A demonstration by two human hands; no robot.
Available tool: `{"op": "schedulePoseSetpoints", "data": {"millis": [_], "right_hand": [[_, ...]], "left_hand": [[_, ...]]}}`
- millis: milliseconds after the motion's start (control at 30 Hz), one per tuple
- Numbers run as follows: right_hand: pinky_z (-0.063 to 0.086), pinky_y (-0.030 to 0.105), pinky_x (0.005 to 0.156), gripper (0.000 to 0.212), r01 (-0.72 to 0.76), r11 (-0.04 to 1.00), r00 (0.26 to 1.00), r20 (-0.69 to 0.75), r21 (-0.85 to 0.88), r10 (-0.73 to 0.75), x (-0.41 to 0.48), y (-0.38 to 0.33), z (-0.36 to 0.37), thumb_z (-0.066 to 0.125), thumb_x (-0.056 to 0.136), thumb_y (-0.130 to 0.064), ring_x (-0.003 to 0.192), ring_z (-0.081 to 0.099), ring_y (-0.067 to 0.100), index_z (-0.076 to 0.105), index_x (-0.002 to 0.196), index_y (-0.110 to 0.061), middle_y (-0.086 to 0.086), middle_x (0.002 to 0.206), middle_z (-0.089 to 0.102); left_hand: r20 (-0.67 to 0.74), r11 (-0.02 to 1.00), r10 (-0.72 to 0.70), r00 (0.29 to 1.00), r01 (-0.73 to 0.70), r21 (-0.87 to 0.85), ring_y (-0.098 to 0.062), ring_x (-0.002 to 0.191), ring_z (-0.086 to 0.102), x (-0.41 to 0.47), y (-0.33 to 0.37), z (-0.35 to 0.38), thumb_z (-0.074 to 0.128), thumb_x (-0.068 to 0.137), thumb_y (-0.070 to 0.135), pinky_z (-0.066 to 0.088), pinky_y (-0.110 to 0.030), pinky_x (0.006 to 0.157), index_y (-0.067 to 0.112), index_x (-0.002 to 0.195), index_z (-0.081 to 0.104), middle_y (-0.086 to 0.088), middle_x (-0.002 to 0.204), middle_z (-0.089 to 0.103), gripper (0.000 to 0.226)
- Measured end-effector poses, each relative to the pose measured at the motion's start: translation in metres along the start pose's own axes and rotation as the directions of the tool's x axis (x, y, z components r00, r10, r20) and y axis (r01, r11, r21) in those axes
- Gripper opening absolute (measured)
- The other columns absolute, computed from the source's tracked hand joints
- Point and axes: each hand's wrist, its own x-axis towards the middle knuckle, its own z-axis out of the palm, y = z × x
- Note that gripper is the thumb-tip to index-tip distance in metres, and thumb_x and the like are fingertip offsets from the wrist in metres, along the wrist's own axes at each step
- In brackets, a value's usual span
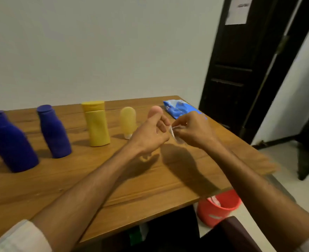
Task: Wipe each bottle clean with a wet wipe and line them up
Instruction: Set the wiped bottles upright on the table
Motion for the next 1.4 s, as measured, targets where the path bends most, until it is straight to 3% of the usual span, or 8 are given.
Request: {"op": "schedulePoseSetpoints", "data": {"millis": [133,300,467,733,867,1100,1233,1400], "right_hand": [[0.045,0.022,0.055,0.013,-0.109,0.992,0.994,-0.031,-0.059,0.107,-0.008,0.038,-0.030,0.066,0.084,-0.014,0.068,0.057,0.004,0.076,0.085,-0.022,-0.012,0.070,0.062],[0.056,0.031,0.070,0.007,-0.217,0.969,0.976,-0.022,-0.119,0.216,-0.011,0.072,-0.035,0.071,0.084,-0.017,0.085,0.063,0.017,0.066,0.082,-0.022,0.003,0.096,0.066],[0.046,0.020,0.057,0.010,-0.250,0.962,0.968,-0.021,-0.113,0.249,-0.014,0.094,-0.034,0.073,0.084,-0.022,0.087,0.060,0.017,0.063,0.088,-0.021,0.004,0.102,0.062],[0.048,0.021,0.062,0.046,-0.237,0.969,0.955,0.166,-0.066,0.245,-0.015,0.096,-0.041,0.081,0.074,-0.025,0.094,0.058,0.017,0.058,0.115,-0.024,-0.001,0.105,0.059],[0.055,0.032,0.078,0.052,-0.191,0.980,0.969,0.147,-0.060,0.198,-0.011,0.081,-0.051,0.084,0.071,-0.027,0.096,0.060,0.018,0.060,0.117,-0.024,0.000,0.108,0.060],[0.054,0.027,0.076,0.035,-0.002,0.998,1.000,0.017,0.057,0.001,0.014,0.027,-0.045,0.084,0.072,-0.028,0.087,0.064,0.012,0.068,0.102,-0.020,-0.002,0.098,0.065],[0.049,0.014,0.061,0.039,0.125,0.986,0.987,0.086,0.107,-0.134,0.043,-0.005,-0.031,0.081,0.074,-0.027,0.078,0.060,0.004,0.068,0.109,-0.017,-0.002,0.099,0.064],[0.052,0.021,0.074,0.053,0.176,0.984,0.970,0.166,0.037,-0.180,0.085,-0.019,-0.015,0.083,0.073,-0.029,0.092,0.063,0.013,0.065,0.120,-0.015,0.003,0.113,0.068]], "left_hand": [[0.090,0.997,-0.066,0.994,0.068,-0.023,-0.009,0.072,0.059,0.013,0.018,0.046,0.071,0.081,0.025,0.049,-0.029,0.056,0.035,0.103,0.055,0.013,0.097,0.059,0.029],[0.210,0.994,-0.099,0.973,0.086,0.067,-0.012,0.097,0.060,0.024,0.030,0.083,0.068,0.085,0.025,0.056,-0.040,0.087,0.037,0.114,0.052,0.010,0.108,0.059,0.035],[0.226,0.987,-0.118,0.967,0.088,0.138,-0.013,0.100,0.059,0.028,0.034,0.098,0.068,0.086,0.024,0.055,-0.041,0.090,0.035,0.120,0.053,0.011,0.106,0.057,0.039],[0.198,0.980,-0.124,0.972,0.088,0.181,-0.011,0.100,0.059,0.024,0.036,0.096,0.068,0.088,0.023,0.056,-0.036,0.087,0.034,0.122,0.053,0.009,0.111,0.059,0.038],[0.125,0.968,-0.107,0.986,0.075,0.239,-0.010,0.094,0.060,0.023,0.037,0.082,0.068,0.086,0.016,0.057,-0.033,0.082,0.035,0.114,0.056,0.009,0.105,0.063,0.035],[-0.078,0.945,0.003,0.997,0.023,0.327,-0.013,0.079,0.063,0.021,0.049,0.003,0.062,0.076,0.017,0.052,-0.030,0.071,0.033,0.081,0.064,0.011,0.076,0.067,0.017],[-0.196,0.900,0.030,0.980,0.059,0.433,-0.015,0.087,0.064,0.036,0.053,-0.048,0.067,0.076,0.020,0.055,-0.032,0.074,0.031,0.090,0.069,0.010,0.091,0.070,0.018],[-0.085,0.746,0.019,0.996,0.042,0.665,-0.017,0.105,0.056,0.066,0.038,-0.079,0.077,0.080,0.038,0.035,-0.036,0.092,0.029,0.110,0.068,0.005,0.109,0.067,0.032]]}}
